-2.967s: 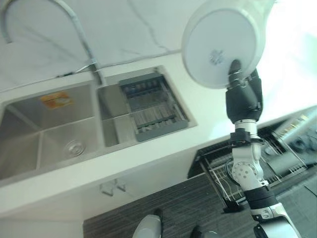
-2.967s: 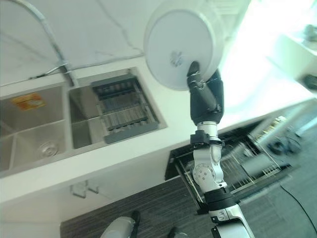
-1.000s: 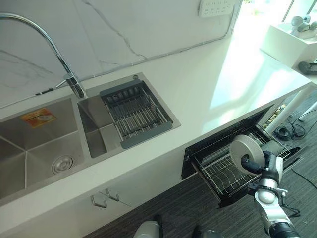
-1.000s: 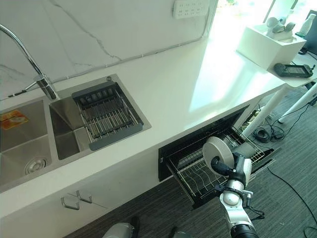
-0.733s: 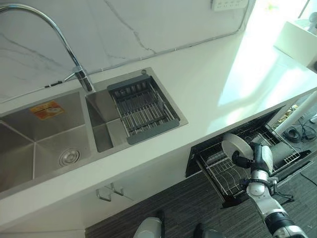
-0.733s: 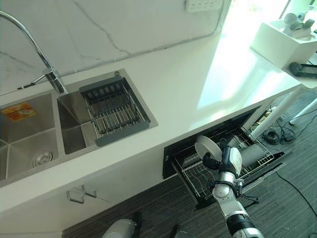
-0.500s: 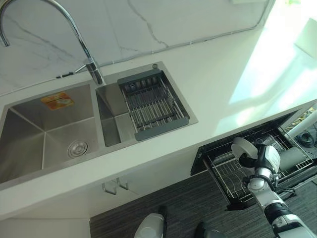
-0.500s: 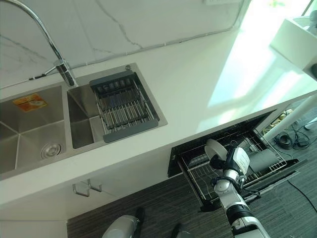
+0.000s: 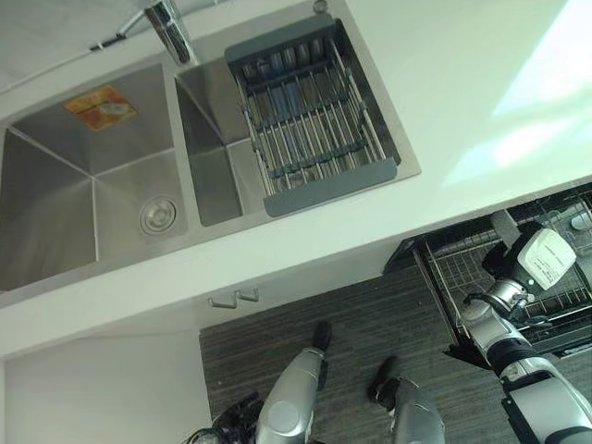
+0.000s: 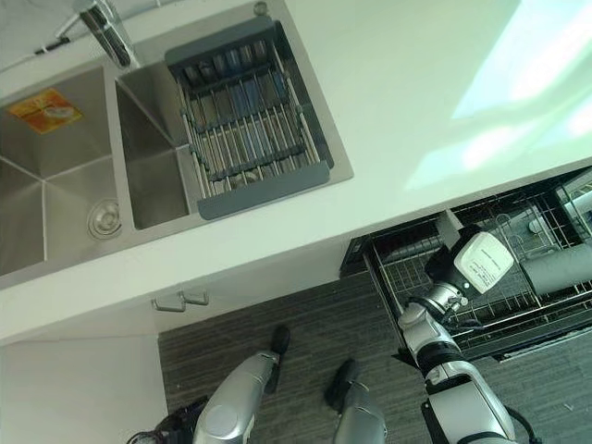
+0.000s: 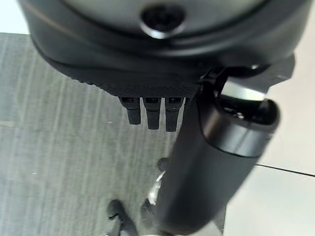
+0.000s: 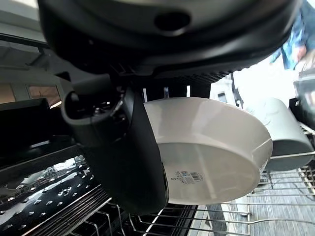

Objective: Place the dishes in the dishwasher.

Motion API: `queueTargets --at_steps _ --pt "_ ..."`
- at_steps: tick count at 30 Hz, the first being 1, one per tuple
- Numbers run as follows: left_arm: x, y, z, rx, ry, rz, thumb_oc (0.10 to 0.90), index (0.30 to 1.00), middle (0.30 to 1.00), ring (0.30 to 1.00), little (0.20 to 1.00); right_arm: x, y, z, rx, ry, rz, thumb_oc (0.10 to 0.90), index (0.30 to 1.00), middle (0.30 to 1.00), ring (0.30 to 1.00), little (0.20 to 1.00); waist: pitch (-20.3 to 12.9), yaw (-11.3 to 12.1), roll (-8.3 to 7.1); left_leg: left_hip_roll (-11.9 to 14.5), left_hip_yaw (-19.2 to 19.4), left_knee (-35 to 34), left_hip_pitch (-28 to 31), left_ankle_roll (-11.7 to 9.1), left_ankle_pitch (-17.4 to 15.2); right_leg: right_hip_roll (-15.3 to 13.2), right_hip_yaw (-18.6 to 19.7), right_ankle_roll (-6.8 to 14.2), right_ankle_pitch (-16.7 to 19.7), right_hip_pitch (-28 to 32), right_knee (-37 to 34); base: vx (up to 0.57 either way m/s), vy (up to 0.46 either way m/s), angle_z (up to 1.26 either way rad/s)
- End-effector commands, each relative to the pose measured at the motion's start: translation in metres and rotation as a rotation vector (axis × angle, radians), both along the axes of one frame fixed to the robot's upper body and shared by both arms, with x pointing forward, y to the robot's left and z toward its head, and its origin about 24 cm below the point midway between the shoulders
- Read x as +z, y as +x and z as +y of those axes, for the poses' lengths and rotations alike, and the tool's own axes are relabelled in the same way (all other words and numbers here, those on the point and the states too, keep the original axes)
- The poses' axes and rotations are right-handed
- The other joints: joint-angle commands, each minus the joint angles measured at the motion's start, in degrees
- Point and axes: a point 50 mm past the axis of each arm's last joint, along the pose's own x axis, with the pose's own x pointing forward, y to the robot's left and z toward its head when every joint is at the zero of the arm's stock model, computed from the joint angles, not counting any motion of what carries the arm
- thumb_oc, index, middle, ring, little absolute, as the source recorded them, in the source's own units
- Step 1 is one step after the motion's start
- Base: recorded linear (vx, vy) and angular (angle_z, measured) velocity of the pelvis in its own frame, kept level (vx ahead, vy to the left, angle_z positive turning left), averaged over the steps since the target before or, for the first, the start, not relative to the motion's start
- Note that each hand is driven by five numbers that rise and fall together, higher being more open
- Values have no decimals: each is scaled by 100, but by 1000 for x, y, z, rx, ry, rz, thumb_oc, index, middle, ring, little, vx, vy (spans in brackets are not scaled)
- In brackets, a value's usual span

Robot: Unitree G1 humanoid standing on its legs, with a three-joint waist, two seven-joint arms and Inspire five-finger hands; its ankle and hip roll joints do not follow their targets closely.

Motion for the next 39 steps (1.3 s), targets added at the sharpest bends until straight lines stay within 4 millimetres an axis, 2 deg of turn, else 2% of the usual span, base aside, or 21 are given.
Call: queueTargets --at_steps 1,9,13,14,15,18,22,25,28,31,34,37,39 --pt "-1 -17 16 10 44 13 800 900 900 900 900 60 14 -11 -25 -252 -263 400 300 300 300 300 -329 33 -135 45 -188 252 -80 -83 -1124 -149 265 652 -39 368 -741 -94 -33 -2" --pt "6 7 10 -22 36 -64 800 900 900 900 900 68 25 9 -32 -310 -324 400 300 300 300 300 -41 1 -123 85 -105 252 -397 -64 -1061 -102 309 652 65 3 -741 -76 4 -2" --pt "8 19 6 -8 24 -92 800 900 900 900 900 66 32 18 -9 -293 -269 400 300 300 300 300 113 -39 -141 116 -60 252 -612 -83 -989 -69 355 639 123 -228 -741 -71 25 -7" --pt "9 20 6 -6 22 -94 800 900 900 900 900 66 33 19 -10 -286 -260 452 378 378 378 378 127 -39 -142 118 -58 252 -633 -86 -984 -71 354 637 128 -251 -741 -54 -7 -6" --pt "10 23 5 -8 23 -101 800 900 900 900 900 63 34 20 -14 -255 -245 800 900 900 900 900 164 -28 -153 125 -50 252 -694 -90 -964 -78 336 636 146 -307 -741 -40 -15 -2" --pt "11 26 4 -16 21 -106 800 900 900 900 900 63 40 23 37 -164 -211 800 900 900 900 900 217 -2 -150 102 -69 252 -774 -100 -932 -83 310 639 167 -379 -741 -12 -5 -1" --pt "11 29 1 -38 15 -113 800 900 900 900 900 55 56 37 252 63 -83 800 900 900 900 900 272 48 -129 96 -89 252 -850 -128 -901 -96 277 614 160 -441 -741 0 0 0" --pt "13 33 0 -63 30 -119 800 900 900 900 900 33 60 50 398 283 69 800 900 900 900 900 299 78 -160 111 -80 252 -852 -144 -905 -110 246 604 155 -437 -741 0 0 0" --pt "17 38 5 -69 49 -121 800 900 900 900 900 18 60 57 486 371 190 800 900 900 900 900 309 86 -223 143 -50 252 -827 -150 -919 -111 222 610 166 -420 -741 22 -41 -3" --pt "19 40 11 -61 62 -115 800 900 900 900 900 10 59 56 534 462 261 800 900 900 900 900 309 80 -304 187 -28 252 -807 -153 -928 -90 202 615 180 -406 -741 38 -64 -1" --pt "20 40 16 -50 67 -111 800 900 900 900 900 18 63 55 609 588 225 800 900 900 900 900 309 71 -347 210 -29 252 -779 -159 -938 -67 197 611 177 -383 -741 18 -37 -3" --pt "21 37 22 -46 75 -109 800 900 900 900 900 17 65 50 674 723 286 800 900 900 900 900 309 68 -380 241 0 252 -765 -167 -931 -55 199 613 181 -372 -741 4 -7 -1" --pt "21 36 26 -42 80 -104 800 900 900 900 900 11 62 46 707 769 385 800 900 900 900 900 309 52 -415 259 18 252 -743 -167 -929 -39 216 610 182 -357 -741 0 0 0"
